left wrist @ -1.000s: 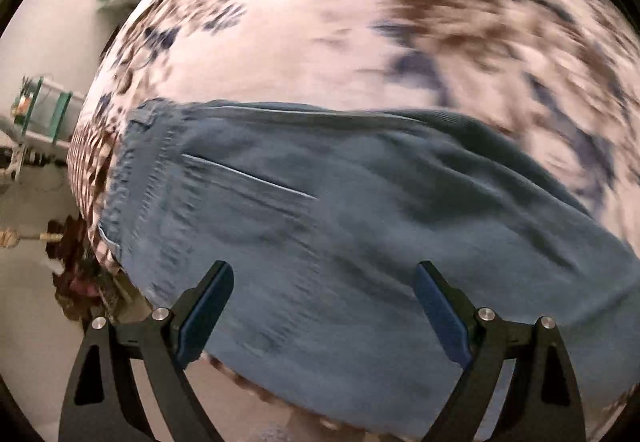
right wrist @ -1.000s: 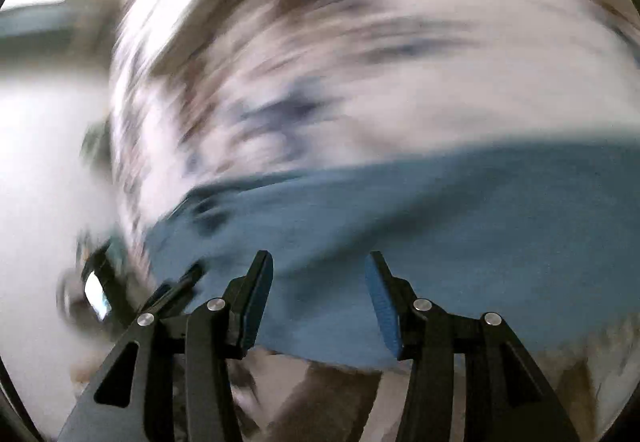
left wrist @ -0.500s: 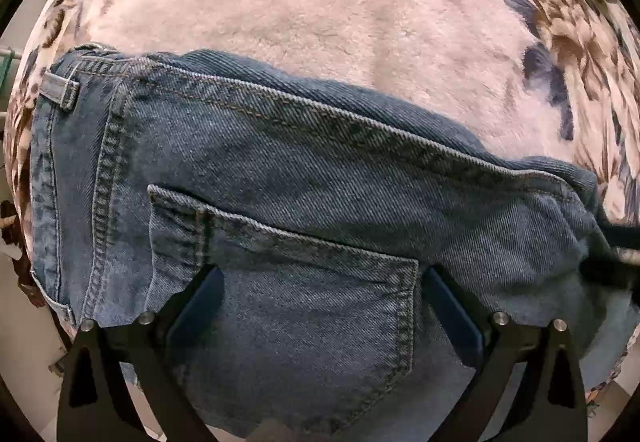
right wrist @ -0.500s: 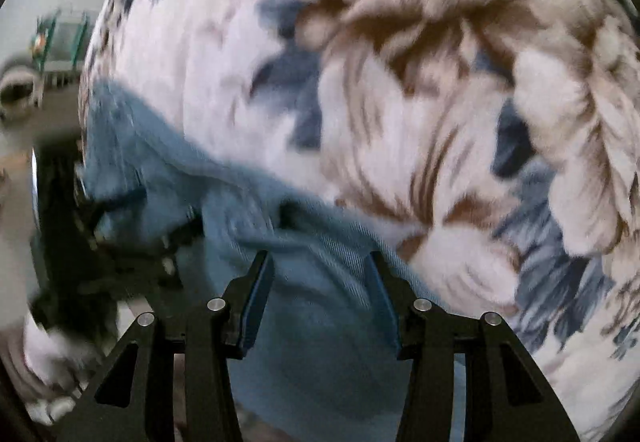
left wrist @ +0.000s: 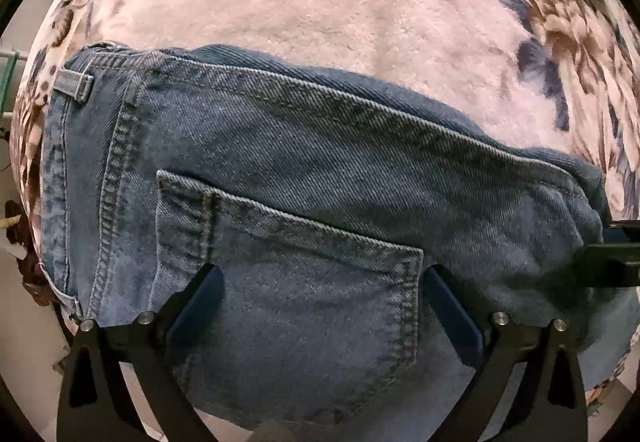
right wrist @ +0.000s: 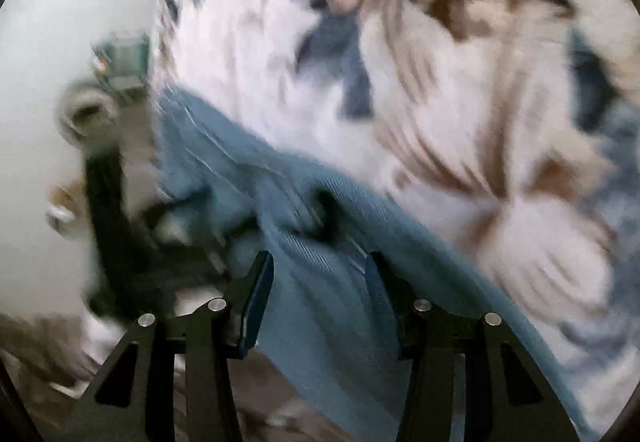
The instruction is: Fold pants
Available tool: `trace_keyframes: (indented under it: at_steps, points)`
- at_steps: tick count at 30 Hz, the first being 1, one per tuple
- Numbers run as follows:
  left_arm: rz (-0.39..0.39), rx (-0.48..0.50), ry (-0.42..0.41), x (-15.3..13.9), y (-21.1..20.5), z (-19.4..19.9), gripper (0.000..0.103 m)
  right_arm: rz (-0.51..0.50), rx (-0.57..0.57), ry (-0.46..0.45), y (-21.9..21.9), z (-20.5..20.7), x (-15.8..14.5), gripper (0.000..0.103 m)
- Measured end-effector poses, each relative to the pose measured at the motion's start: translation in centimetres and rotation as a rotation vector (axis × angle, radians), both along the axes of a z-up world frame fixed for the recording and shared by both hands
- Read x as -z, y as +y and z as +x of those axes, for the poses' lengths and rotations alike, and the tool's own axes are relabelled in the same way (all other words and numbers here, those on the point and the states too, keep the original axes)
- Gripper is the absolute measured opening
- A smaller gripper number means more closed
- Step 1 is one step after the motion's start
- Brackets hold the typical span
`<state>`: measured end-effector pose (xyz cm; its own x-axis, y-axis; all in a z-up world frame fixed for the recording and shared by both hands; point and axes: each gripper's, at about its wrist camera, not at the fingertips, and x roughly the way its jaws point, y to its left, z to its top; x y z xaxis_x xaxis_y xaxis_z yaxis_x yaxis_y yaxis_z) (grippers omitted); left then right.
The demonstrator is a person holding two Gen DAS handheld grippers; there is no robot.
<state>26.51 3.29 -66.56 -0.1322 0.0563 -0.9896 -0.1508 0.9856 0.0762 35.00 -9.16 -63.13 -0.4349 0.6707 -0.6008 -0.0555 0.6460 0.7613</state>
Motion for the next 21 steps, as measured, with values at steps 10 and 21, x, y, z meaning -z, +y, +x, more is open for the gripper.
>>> trace_keyframes:
  at_steps: [10, 21]
  points:
    - [-0.039, -0.001, 0.000, 0.0, 0.9, -0.7, 0.103, 0.106, 0.260, 0.193, 0.4, 0.6, 4.6, 0.012]
    - [-0.026, -0.007, 0.024, -1.4, 1.8, 0.1, 0.103, 0.073, 0.326, 0.170, -3.9, 2.8, 1.3, 0.066]
